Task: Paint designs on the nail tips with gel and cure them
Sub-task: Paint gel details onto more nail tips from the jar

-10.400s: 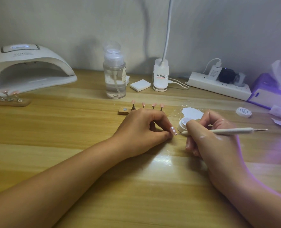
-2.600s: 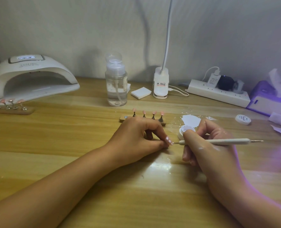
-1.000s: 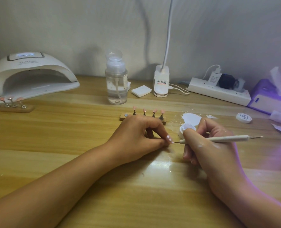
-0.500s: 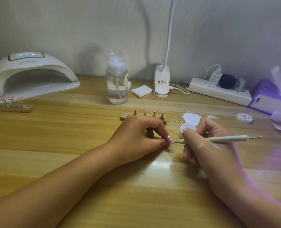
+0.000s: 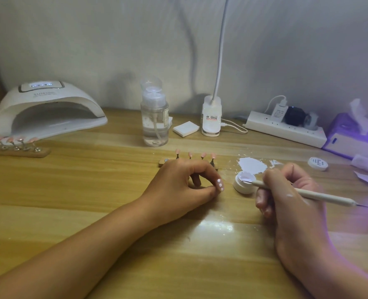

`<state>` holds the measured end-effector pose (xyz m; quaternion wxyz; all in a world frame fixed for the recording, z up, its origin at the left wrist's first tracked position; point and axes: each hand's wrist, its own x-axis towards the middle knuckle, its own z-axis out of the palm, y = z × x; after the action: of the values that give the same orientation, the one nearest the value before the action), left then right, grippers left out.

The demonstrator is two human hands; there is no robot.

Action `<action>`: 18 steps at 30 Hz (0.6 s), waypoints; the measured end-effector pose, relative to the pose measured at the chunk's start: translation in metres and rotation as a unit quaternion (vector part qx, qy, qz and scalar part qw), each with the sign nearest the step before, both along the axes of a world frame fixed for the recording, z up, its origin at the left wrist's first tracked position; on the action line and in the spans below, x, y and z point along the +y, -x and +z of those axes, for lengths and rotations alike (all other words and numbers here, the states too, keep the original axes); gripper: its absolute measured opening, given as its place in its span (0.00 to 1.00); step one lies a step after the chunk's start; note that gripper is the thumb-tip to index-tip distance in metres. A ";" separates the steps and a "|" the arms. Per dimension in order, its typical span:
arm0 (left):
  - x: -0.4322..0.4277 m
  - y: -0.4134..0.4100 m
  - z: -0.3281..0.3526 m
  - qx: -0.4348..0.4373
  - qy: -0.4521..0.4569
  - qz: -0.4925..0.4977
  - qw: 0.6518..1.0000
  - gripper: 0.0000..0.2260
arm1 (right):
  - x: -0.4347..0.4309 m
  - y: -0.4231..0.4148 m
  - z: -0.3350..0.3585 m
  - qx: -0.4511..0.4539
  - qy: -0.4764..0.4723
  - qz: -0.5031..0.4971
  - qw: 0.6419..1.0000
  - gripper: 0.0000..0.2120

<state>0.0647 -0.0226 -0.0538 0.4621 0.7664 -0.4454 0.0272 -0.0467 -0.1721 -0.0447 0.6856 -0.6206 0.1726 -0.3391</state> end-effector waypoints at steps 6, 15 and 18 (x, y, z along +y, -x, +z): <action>0.015 -0.010 0.028 0.053 0.073 0.049 0.995 0.04 | -0.005 0.003 -0.002 0.001 0.000 0.008 1.000 0.19; 0.060 -0.058 0.028 0.129 -0.018 0.129 0.983 0.05 | -0.006 0.001 -0.003 0.019 -0.004 0.038 0.999 0.16; 0.056 -0.063 0.017 0.103 -0.033 0.157 0.982 0.04 | -0.008 0.001 -0.005 0.021 0.013 0.038 0.999 0.18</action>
<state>0.1275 0.0329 -0.0369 0.4697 0.8405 -0.2701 0.0053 -0.0477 -0.1804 -0.0502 0.6861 -0.6425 0.1586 -0.3022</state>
